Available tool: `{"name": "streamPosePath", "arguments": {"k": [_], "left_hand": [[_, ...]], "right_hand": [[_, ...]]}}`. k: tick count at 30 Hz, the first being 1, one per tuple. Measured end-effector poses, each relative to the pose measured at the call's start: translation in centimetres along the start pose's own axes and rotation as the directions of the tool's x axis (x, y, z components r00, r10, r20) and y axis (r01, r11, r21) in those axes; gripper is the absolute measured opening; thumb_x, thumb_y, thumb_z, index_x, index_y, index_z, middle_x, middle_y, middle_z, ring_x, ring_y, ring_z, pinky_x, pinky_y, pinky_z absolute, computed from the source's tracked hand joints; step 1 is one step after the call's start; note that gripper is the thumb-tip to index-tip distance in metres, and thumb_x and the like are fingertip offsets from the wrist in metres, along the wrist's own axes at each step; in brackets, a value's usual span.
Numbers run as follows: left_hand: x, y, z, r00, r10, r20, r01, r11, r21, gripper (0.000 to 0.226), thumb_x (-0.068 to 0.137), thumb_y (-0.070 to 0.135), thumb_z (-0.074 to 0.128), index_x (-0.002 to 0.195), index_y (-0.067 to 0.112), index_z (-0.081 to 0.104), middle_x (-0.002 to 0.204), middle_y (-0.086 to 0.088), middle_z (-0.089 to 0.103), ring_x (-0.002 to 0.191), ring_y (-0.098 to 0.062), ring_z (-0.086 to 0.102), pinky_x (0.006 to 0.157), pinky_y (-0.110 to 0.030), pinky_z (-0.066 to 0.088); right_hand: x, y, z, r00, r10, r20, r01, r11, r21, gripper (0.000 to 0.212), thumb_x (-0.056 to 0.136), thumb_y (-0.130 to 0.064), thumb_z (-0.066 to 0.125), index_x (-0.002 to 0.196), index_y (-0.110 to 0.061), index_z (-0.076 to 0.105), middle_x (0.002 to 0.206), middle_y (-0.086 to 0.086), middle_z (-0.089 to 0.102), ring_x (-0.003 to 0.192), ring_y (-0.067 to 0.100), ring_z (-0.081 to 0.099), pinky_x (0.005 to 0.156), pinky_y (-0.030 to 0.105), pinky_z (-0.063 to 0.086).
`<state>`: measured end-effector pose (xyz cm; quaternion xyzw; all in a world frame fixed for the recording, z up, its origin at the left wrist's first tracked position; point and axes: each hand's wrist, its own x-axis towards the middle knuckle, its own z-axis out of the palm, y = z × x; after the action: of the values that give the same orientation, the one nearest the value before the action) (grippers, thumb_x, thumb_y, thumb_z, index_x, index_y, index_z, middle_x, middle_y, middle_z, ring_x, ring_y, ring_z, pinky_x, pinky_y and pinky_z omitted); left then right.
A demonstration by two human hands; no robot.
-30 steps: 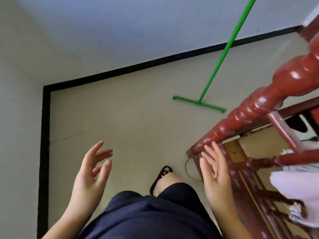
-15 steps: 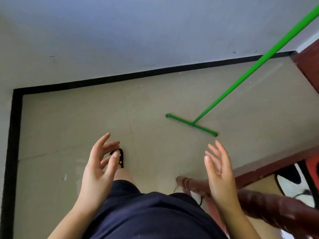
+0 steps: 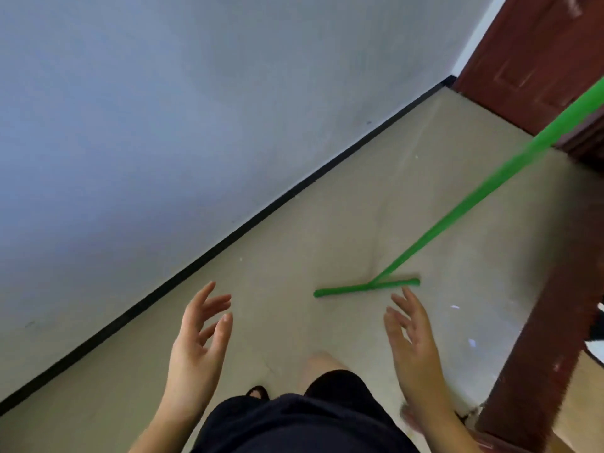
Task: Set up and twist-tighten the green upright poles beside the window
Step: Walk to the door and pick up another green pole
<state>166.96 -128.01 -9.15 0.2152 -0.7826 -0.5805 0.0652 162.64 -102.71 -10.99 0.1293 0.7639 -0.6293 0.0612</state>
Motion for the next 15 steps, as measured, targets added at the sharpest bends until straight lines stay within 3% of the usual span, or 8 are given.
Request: {"name": "streamPosePath", "arguments": {"k": [5, 8, 12, 15], "left_hand": [[12.3, 1.8, 3.7, 0.983, 0.062, 0.173, -0.066, 0.998, 0.021, 0.042, 0.088, 0.015, 0.049, 0.122, 0.037, 0.036, 0.108, 0.012, 0.057, 0.093, 0.019, 0.052, 0.083, -0.017, 0.039], [18.9, 3.5, 6.4, 0.958, 0.114, 0.264, -0.123, 0.992, 0.016, 0.041, 0.089, 0.018, 0.048, 0.12, 0.041, 0.034, 0.107, 0.016, 0.055, 0.092, 0.02, 0.051, 0.074, -0.01, 0.037], [27.0, 6.4, 9.8, 0.918, 0.158, 0.364, -0.156, 0.987, -0.036, 0.043, 0.089, 0.016, 0.049, 0.113, 0.05, 0.036, 0.109, 0.014, 0.057, 0.095, 0.014, 0.055, 0.075, -0.012, 0.038], [32.9, 8.3, 12.8, 0.858, 0.199, 0.474, -0.19, 0.98, -0.068, 0.039, 0.088, 0.018, 0.05, 0.114, 0.045, 0.04, 0.11, 0.007, 0.06, 0.096, 0.011, 0.056, 0.079, -0.013, 0.039]], "right_hand": [[7.9, -1.8, 2.1, 0.977, 0.026, -0.21, -0.019, 0.999, 0.037, 0.046, 0.087, -0.026, 0.052, 0.131, -0.031, 0.039, 0.126, -0.013, 0.052, 0.111, -0.005, 0.05, 0.071, -0.004, 0.039], [13.2, -3.8, 2.4, 0.963, 0.022, -0.268, -0.006, 0.998, 0.058, 0.044, 0.088, -0.023, 0.052, 0.129, -0.033, 0.04, 0.123, -0.016, 0.051, 0.108, -0.01, 0.049, 0.071, -0.005, 0.038], [19.2, -6.0, 2.8, 0.924, -0.023, -0.381, 0.044, 0.998, 0.045, 0.046, 0.088, -0.019, 0.052, 0.13, -0.03, 0.042, 0.124, -0.016, 0.051, 0.102, -0.018, 0.051, 0.075, -0.001, 0.041], [22.6, -7.0, 3.2, 0.863, 0.0, -0.506, 0.034, 0.998, 0.058, 0.044, 0.087, -0.018, 0.053, 0.123, -0.04, 0.043, 0.124, -0.017, 0.052, 0.107, -0.013, 0.051, 0.077, 0.002, 0.043]]}}
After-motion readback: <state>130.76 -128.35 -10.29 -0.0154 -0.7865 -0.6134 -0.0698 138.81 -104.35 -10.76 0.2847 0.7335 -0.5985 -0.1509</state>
